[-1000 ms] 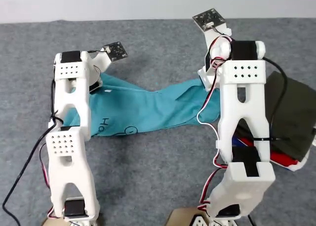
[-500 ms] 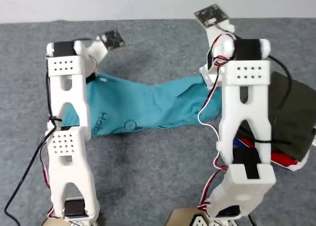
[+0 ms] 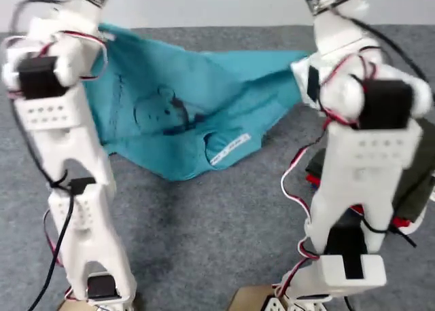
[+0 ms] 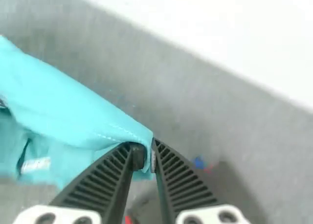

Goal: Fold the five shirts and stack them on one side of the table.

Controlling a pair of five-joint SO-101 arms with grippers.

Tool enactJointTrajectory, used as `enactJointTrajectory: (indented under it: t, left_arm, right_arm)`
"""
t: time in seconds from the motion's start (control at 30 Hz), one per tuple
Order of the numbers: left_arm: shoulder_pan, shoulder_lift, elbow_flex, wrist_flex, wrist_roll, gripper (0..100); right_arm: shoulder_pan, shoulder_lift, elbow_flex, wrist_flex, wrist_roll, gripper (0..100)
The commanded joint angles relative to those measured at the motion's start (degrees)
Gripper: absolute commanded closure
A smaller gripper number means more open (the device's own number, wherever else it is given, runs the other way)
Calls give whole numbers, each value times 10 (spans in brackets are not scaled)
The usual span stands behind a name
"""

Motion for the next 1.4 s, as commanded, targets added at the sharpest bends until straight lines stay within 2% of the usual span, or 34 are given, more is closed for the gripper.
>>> enactJointTrajectory:
  t: [0.0,0.1,0.33,0.53,0.7,0.93,1.13,1.37]
  left_arm:
    - [-4,-97,-25,11,27,995]
    - [-4,-151,-26,11,34,995]
    - [-18,-246,-25,11,30,995]
    - [-48,-312,-25,11,30,995]
    - [-62,-368,-25,11,25,995]
    - [-62,-418,-15,12,-9,995]
    - [-62,-492,93,12,-9,995]
    - [-62,-636,301,12,-25,995]
  right_arm:
    - [5,-29,-103,-42,-3,989]
    - [0,-29,-146,-85,10,989]
    - [-30,-29,-210,-122,115,989]
    - [-25,-39,-287,-119,198,989]
    - [-24,-95,-290,-145,270,989]
    - [32,-132,-291,-174,307,989]
    - [36,-150,-290,-95,307,988]
    - [36,-168,-291,-24,304,988]
